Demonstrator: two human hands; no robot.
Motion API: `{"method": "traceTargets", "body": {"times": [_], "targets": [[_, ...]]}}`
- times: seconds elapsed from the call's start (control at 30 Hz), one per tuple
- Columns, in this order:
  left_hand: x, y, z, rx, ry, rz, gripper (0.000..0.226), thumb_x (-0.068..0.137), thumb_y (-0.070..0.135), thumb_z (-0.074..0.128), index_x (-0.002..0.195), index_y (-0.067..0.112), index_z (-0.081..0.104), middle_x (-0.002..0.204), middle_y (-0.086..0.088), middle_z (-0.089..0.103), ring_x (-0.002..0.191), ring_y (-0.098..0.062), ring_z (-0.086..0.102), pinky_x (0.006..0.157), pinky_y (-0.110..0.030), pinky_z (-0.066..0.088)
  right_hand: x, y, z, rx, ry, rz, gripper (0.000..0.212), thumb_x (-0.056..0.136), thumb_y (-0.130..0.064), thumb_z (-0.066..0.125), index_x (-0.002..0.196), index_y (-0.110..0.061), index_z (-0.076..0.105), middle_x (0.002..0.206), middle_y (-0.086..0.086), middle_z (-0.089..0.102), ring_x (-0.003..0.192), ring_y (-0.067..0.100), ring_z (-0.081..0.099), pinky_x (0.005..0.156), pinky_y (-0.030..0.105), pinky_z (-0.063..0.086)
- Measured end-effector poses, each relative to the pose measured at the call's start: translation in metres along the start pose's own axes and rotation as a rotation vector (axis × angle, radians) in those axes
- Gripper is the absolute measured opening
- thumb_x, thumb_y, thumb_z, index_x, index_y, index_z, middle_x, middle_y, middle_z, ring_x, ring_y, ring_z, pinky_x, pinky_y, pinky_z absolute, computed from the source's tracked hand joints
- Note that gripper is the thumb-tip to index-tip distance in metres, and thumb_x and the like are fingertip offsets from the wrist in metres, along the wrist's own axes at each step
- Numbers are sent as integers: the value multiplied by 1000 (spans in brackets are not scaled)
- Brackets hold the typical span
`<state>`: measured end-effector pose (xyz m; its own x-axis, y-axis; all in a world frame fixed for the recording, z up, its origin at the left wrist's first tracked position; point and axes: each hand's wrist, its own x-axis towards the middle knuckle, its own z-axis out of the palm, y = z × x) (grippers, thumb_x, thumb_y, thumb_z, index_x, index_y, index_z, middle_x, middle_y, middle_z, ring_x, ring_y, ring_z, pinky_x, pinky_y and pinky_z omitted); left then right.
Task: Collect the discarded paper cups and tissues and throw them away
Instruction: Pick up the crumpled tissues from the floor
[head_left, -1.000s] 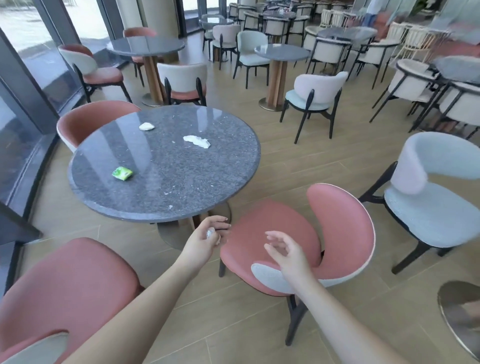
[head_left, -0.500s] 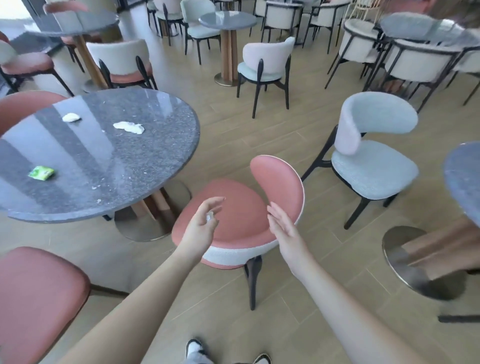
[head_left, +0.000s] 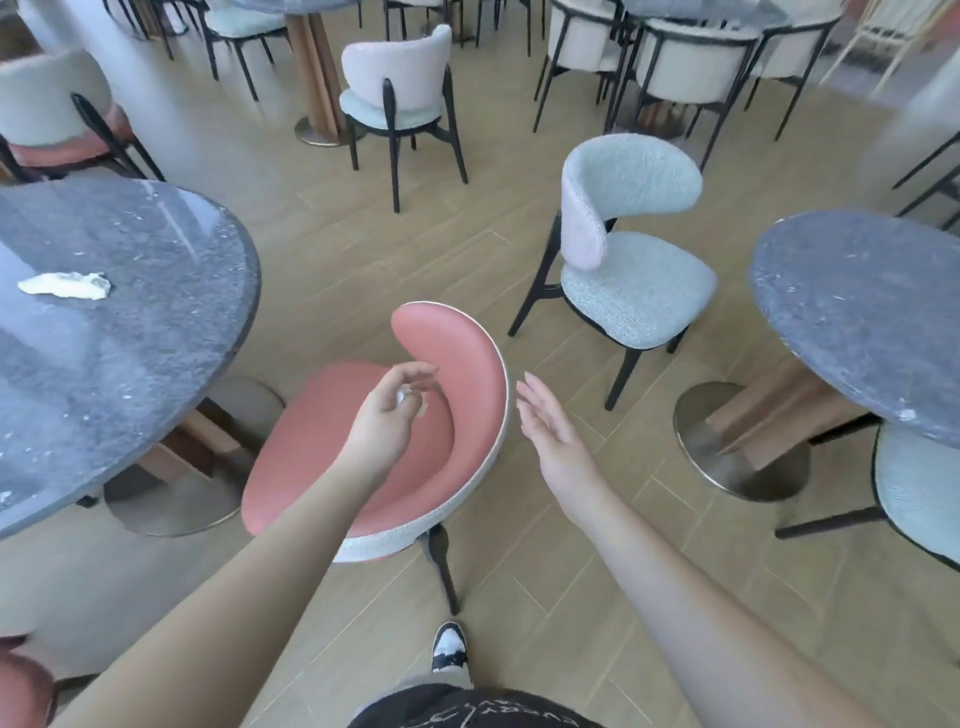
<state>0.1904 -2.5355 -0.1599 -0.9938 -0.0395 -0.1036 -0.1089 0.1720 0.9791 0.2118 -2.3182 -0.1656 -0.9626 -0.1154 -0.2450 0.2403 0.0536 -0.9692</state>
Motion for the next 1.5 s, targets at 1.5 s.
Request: {"method": "traceTargets", "body": {"times": [1.5], "targets": [[365,36,195,-5,302,-227,47,81,14,42,104,47,66,111,12,71,98,0,67,95,-34,50,396,-63,-245,-54,-213,-47,44,106,-30,47,148,-35,37,147,-17,46,134,-10,42,111,21,34]]}}
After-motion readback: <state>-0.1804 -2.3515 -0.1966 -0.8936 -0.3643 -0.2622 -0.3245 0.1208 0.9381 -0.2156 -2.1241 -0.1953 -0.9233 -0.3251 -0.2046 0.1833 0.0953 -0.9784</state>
